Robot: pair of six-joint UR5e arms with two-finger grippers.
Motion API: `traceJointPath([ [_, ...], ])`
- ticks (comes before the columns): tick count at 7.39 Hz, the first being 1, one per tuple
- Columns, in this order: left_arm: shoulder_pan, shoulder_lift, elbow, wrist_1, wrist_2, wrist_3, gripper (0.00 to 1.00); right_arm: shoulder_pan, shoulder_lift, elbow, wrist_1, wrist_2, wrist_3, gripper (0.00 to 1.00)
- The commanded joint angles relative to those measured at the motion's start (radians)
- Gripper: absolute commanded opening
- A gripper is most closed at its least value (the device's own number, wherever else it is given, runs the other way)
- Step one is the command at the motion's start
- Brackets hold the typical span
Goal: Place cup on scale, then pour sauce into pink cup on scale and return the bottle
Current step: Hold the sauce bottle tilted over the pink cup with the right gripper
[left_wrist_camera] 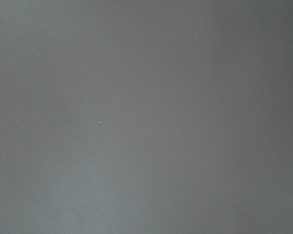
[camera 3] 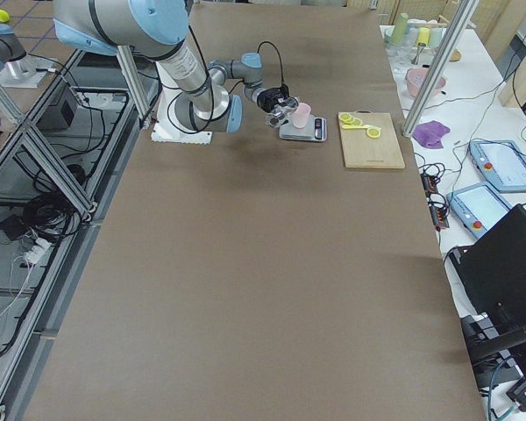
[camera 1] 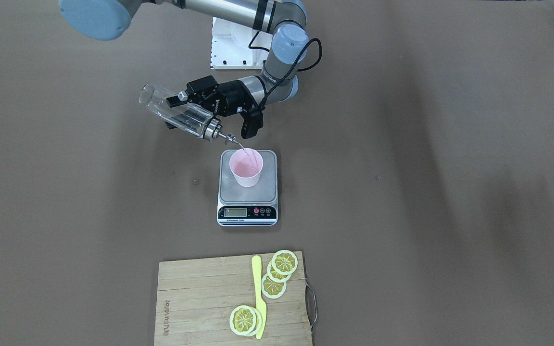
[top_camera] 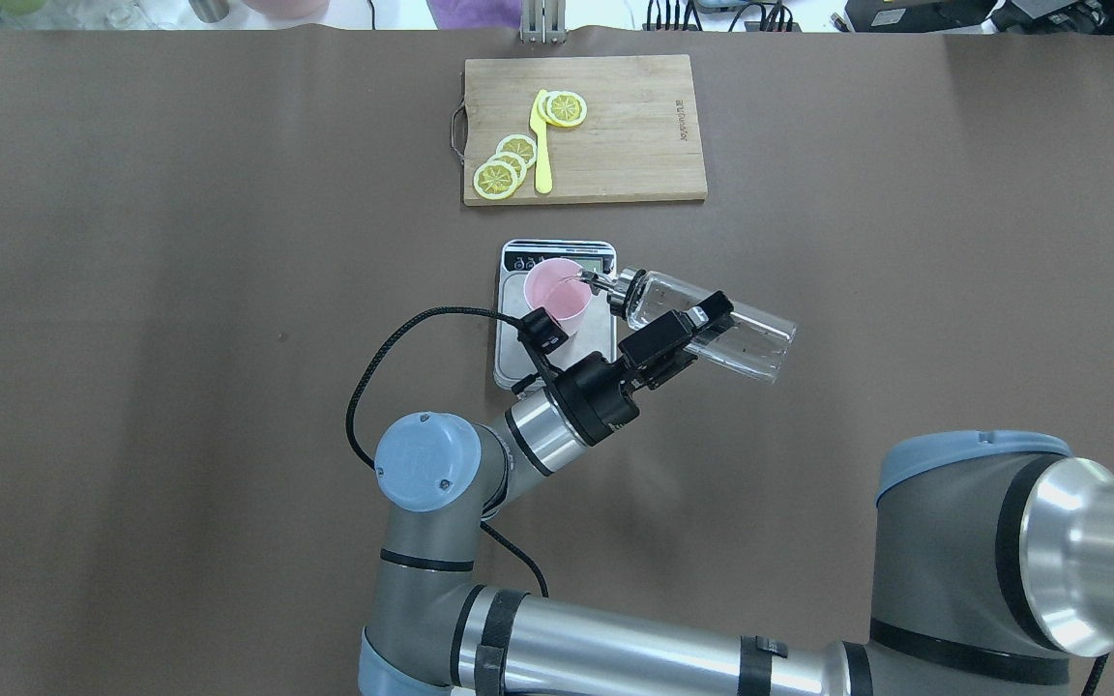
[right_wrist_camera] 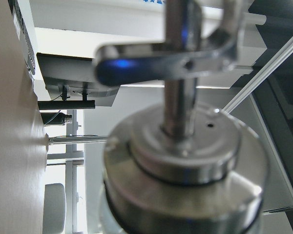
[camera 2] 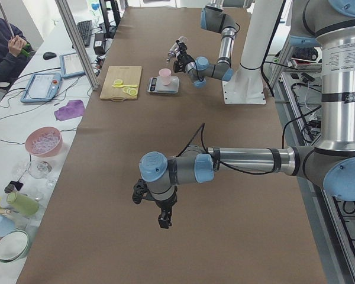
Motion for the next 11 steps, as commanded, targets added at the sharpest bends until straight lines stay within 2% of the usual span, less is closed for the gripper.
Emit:
traceJointPath([
  [1,0.002,0.020,-0.004,-0.002,-0.002,0.002,0.99,0.000,0.005,-0.012,-0.004,0.002,0.000,0.00],
  [11,0.002,0.020,-0.009,-0.003,0.000,0.000,0.99,0.002,0.023,-0.009,0.007,0.008,0.035,0.00],
])
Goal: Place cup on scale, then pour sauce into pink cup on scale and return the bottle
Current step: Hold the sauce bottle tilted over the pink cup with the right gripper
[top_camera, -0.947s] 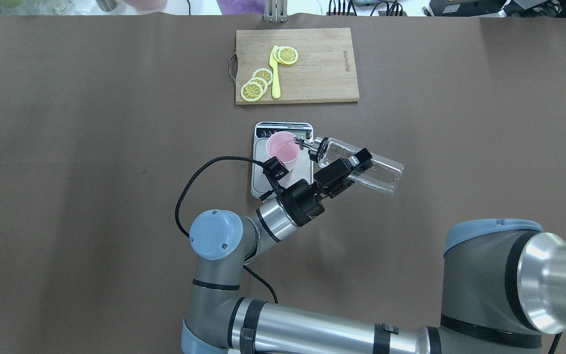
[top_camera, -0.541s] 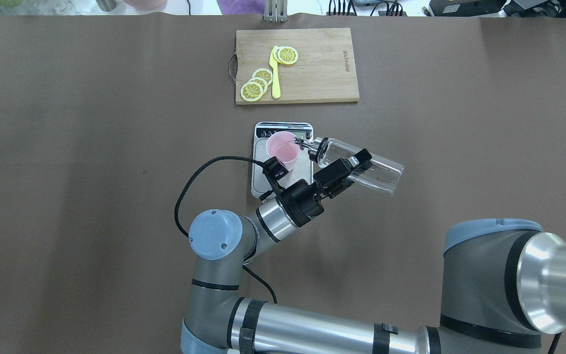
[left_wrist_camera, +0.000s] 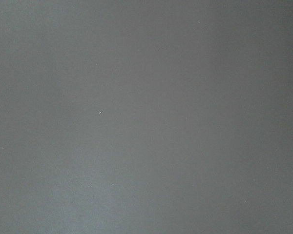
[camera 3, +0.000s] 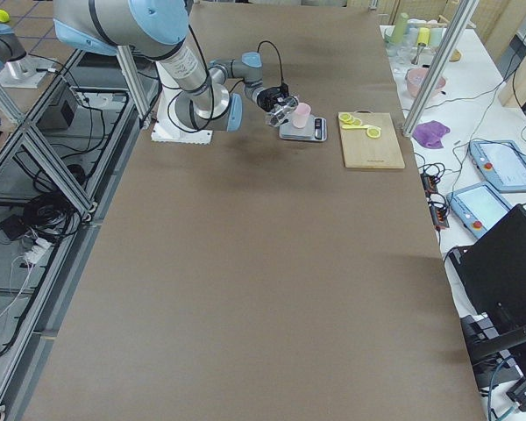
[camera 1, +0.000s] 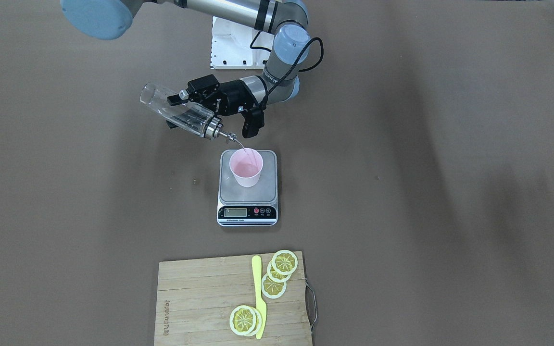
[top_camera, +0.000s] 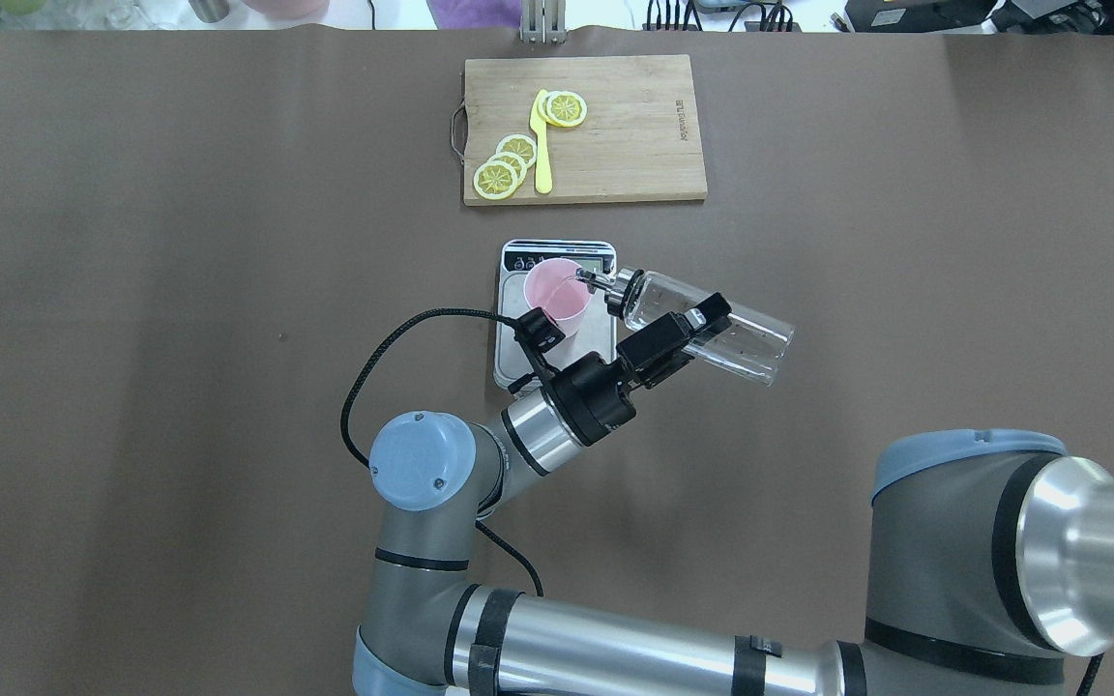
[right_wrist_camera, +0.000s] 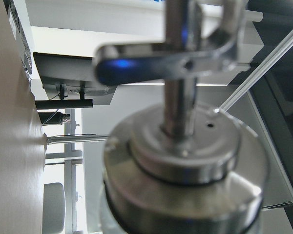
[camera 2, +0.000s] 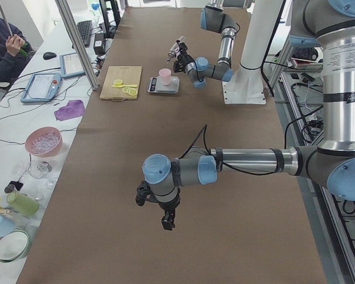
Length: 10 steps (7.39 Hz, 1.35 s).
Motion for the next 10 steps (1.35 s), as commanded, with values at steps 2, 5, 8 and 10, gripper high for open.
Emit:
traceJointPath([
  [2,0.000,0.000,-0.001,0.000,0.000,0.001,0.99,0.001,0.014,0.003,0.030,-0.003,0.018,0.00],
  [5,-0.001,0.000,-0.005,0.000,0.000,0.001,0.99,0.001,0.014,0.025,0.040,-0.010,0.038,0.00],
  [8,-0.002,0.002,-0.010,0.000,-0.002,0.003,0.99,0.004,0.013,0.066,0.051,-0.016,0.041,0.00],
  [10,-0.002,0.002,-0.009,-0.006,-0.002,0.004,0.99,0.006,-0.002,0.140,0.079,-0.039,0.041,0.00],
])
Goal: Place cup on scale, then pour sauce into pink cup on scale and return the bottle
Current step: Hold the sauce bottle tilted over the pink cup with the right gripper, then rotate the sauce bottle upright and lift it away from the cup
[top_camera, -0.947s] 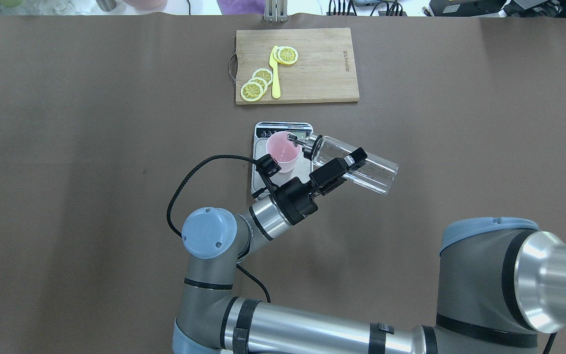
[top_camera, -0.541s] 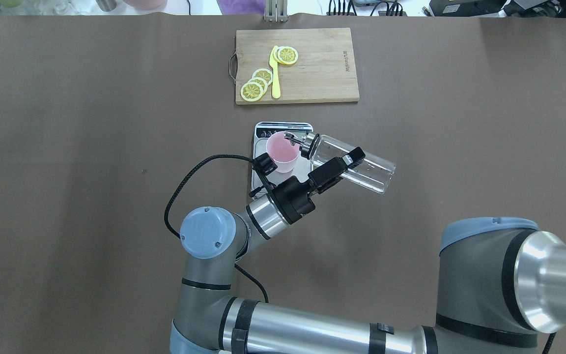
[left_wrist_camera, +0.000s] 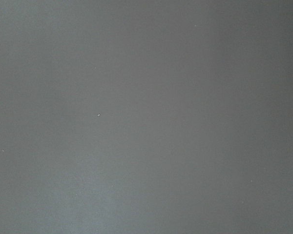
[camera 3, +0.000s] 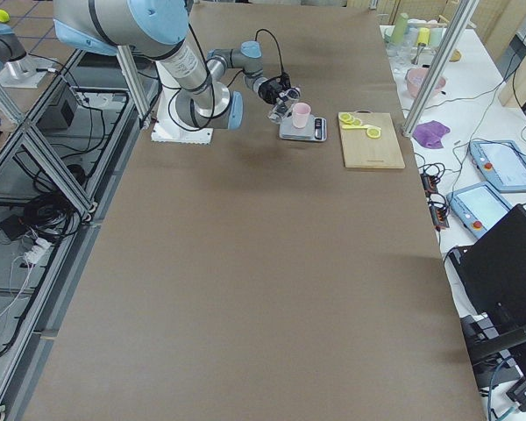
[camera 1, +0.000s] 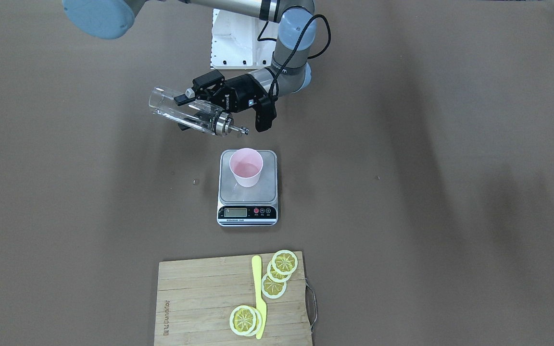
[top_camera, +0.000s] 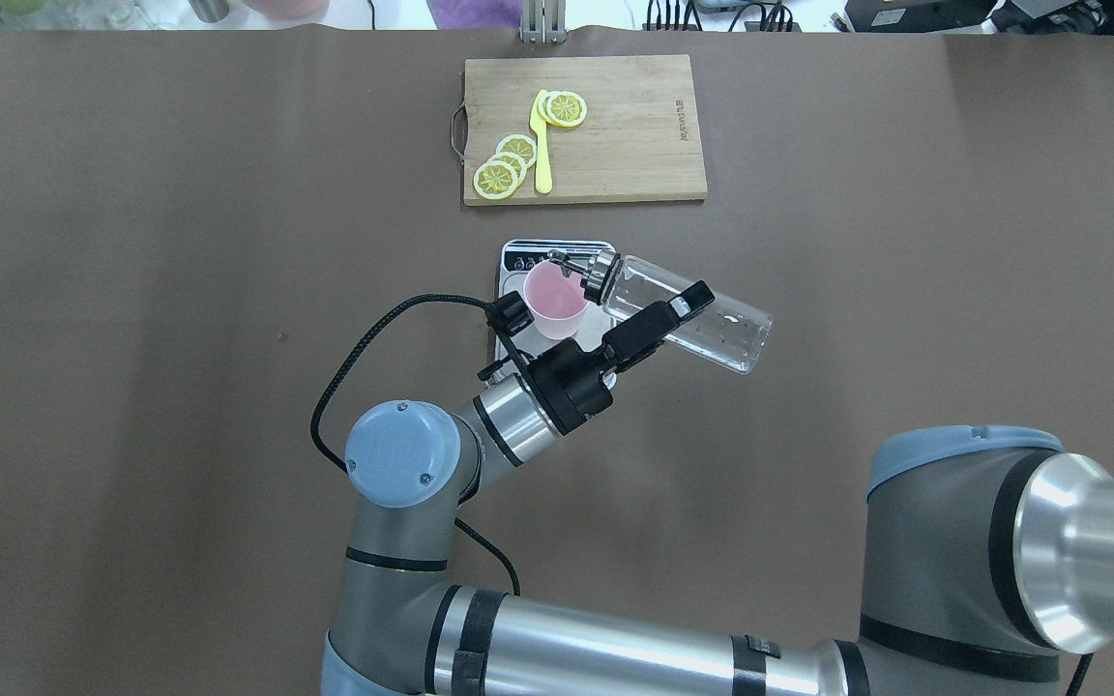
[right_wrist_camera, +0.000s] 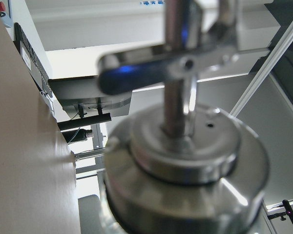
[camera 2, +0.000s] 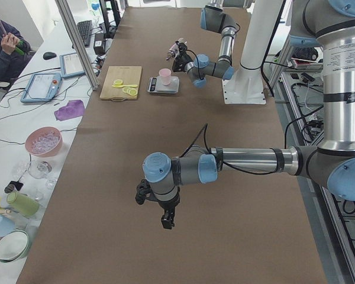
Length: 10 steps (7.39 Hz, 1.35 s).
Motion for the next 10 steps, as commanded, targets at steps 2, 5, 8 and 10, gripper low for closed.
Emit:
traceJointPath([
  [2,0.000,0.002,-0.006,-0.005,0.000,0.001,0.99,0.003,-0.058,0.160,0.044,-0.054,-0.010,0.00],
  [5,0.000,0.002,-0.009,-0.005,0.000,0.001,0.99,0.011,-0.191,0.460,0.106,-0.088,-0.104,0.00],
  [8,0.000,0.002,-0.022,-0.005,0.001,-0.005,0.99,0.026,-0.353,0.771,0.275,-0.092,-0.257,0.00],
  [10,0.000,0.002,-0.021,-0.005,0.000,-0.007,0.98,0.043,-0.475,1.028,0.416,-0.086,-0.439,0.00],
])
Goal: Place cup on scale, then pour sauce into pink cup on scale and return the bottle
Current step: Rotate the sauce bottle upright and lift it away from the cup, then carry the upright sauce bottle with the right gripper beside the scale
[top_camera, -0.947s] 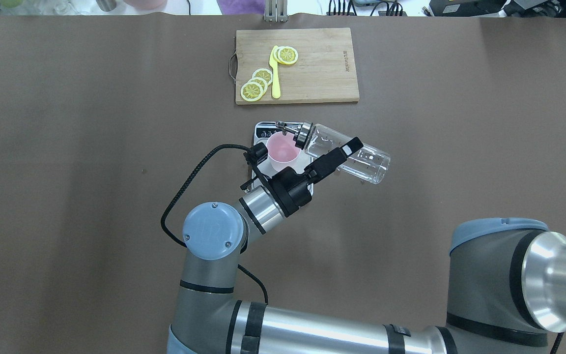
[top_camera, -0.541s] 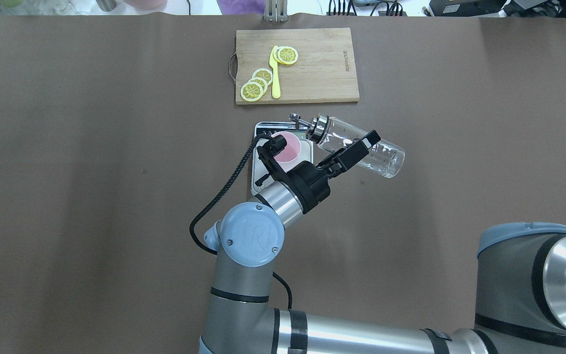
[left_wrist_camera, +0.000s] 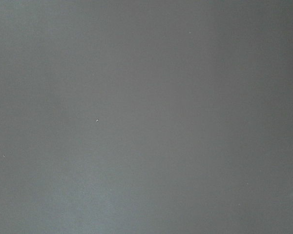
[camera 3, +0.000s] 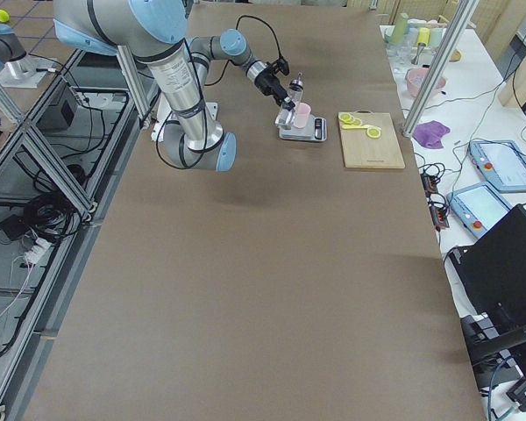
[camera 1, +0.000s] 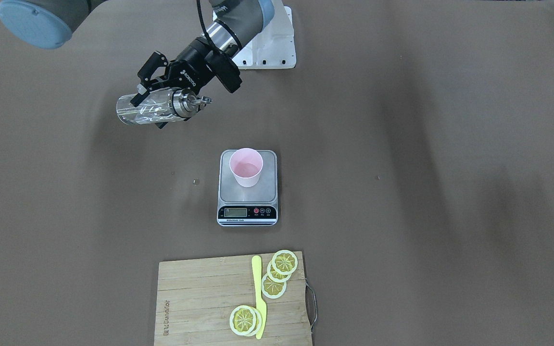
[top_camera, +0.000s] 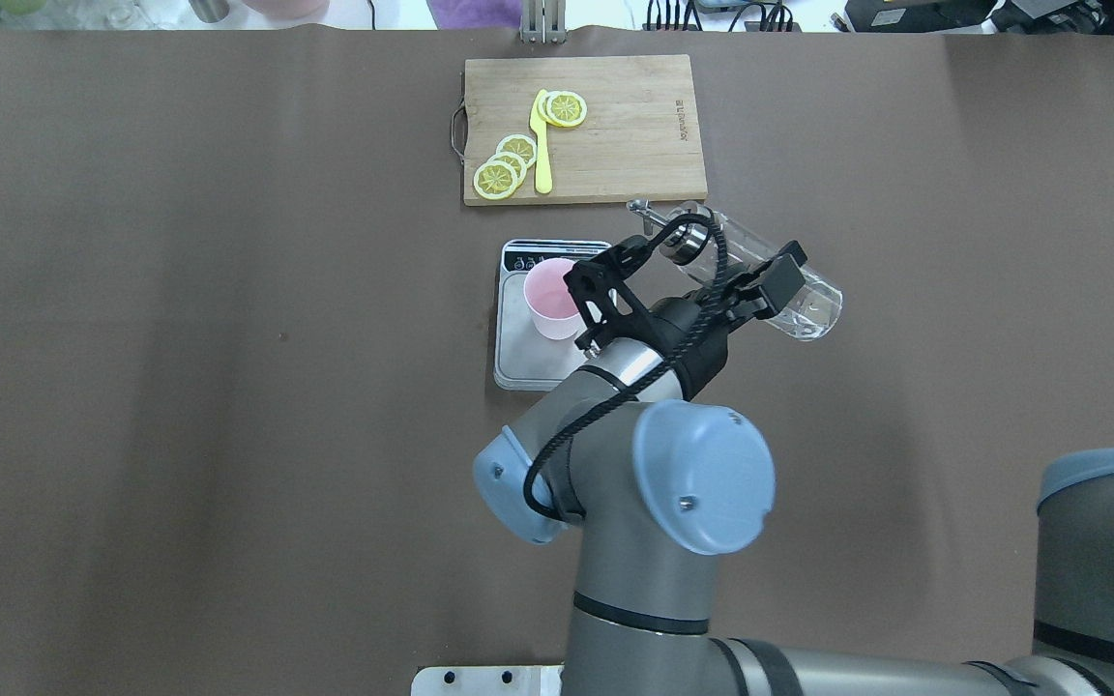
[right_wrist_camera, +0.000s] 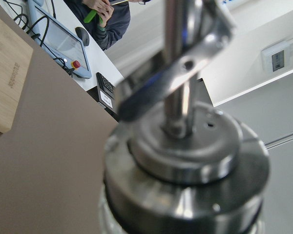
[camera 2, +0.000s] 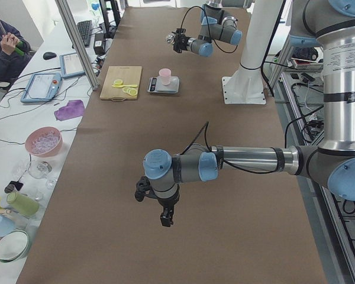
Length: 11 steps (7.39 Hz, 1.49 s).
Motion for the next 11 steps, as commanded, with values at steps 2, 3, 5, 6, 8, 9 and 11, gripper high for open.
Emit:
traceJointPath([
  [2,0.000,0.000,0.001,0.000,0.000,-0.001,0.99,0.036,-0.187,0.244,0.408,0.022,-0.201,0.00],
  [3,0.000,0.000,0.001,0.000,0.001,-0.001,0.99,0.060,-0.227,0.244,0.577,0.086,-0.285,0.00],
  [5,0.000,-0.002,0.001,0.000,0.001,0.000,0.99,0.105,-0.328,0.243,0.886,0.147,-0.326,0.00],
  [6,0.000,-0.005,0.003,0.000,0.001,0.000,0.99,0.116,-0.378,0.240,1.015,0.170,-0.368,0.00],
  [8,0.000,-0.006,0.003,0.000,0.001,0.000,0.99,0.126,-0.477,0.208,1.247,0.176,-0.375,0.00],
  [9,0.000,-0.006,0.003,0.000,0.001,0.000,0.99,0.130,-0.497,0.165,1.348,0.179,-0.375,0.00],
  [11,0.000,-0.006,0.003,-0.015,0.001,0.000,0.99,0.146,-0.566,0.108,1.517,0.202,-0.375,0.00],
])
